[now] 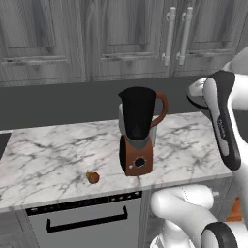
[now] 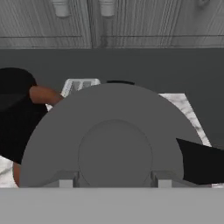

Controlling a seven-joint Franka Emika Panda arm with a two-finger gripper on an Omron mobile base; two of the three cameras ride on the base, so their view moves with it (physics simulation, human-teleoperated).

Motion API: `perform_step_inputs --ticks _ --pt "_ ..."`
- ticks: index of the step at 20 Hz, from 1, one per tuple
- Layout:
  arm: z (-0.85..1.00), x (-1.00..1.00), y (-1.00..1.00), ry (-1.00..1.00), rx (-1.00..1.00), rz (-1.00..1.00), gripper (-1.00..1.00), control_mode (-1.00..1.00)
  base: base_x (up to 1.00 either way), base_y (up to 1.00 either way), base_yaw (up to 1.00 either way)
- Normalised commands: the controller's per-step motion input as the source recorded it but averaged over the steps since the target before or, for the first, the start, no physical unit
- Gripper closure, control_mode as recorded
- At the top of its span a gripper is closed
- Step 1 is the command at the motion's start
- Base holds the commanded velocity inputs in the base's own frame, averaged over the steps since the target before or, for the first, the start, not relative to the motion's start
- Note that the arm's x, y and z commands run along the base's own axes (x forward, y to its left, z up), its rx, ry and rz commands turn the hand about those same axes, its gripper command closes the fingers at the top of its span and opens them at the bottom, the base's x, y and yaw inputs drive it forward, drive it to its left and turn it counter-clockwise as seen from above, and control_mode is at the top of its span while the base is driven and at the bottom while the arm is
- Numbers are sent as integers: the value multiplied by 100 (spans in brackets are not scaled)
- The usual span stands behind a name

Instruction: Open the blender lid, put the pear in the blender, close the lid, and start the blender.

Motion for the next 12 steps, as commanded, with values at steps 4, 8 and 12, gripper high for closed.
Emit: perform_step_inputs --ticks 4,8,12 --pt "-54 0 -91 19 0 -2 100 -100 0 0 0" --pt "-75 1 -59 20 0 -2 100 -100 0 0 0" --pt "-78 22 -38 21 0 -1 100 -100 0 0 0"
